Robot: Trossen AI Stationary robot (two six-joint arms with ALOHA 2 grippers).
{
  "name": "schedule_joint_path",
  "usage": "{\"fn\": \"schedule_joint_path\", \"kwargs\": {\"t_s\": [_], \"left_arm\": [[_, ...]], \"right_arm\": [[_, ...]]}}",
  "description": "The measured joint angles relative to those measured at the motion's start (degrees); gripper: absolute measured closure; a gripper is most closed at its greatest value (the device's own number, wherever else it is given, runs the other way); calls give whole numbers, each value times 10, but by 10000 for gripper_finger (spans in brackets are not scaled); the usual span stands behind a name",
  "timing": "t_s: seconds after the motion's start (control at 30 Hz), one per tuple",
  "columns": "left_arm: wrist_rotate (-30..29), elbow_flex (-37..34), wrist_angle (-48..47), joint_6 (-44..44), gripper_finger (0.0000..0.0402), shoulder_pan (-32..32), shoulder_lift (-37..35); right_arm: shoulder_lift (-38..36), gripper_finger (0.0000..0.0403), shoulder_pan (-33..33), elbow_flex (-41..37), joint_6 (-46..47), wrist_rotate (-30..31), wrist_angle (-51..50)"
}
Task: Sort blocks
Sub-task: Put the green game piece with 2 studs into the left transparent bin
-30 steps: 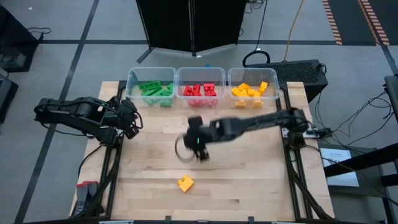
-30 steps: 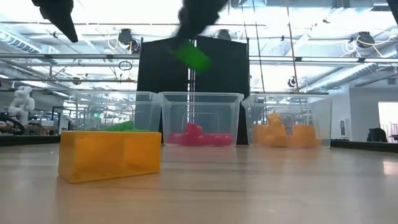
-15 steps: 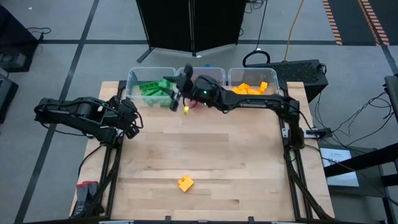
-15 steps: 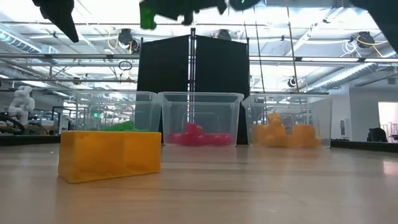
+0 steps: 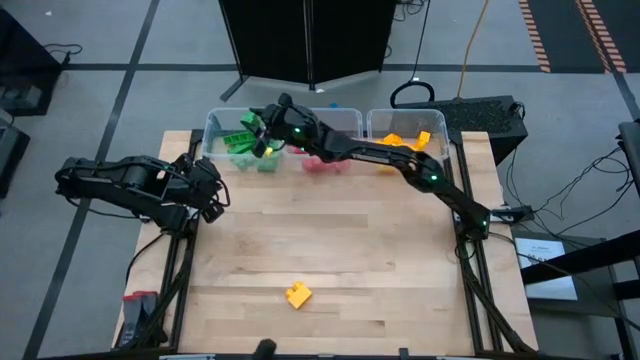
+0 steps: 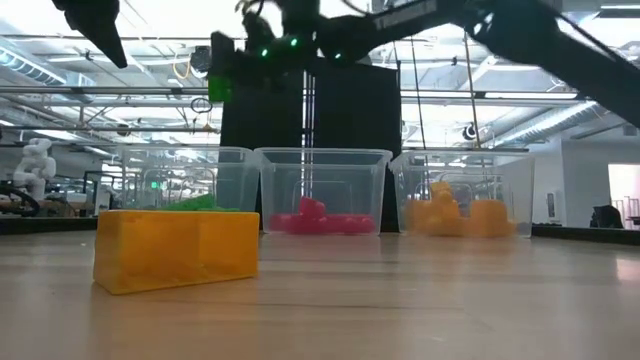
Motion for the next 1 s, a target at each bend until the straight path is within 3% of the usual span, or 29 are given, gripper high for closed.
{"fn": "schedule_joint_path", "kwargs": {"t_s": [0.17,0.37,1.0], "left_arm": [[0,0,0,1,402,0,0],[-1,0,0,2,402,0,0],[-13,0,0,3,402,0,0]], "right_arm": [[74,244,-16,86,46,-2,-61],[96,244,-23,80,123,-1,-101],[101,205,-25,80,136,-2,-138]]}}
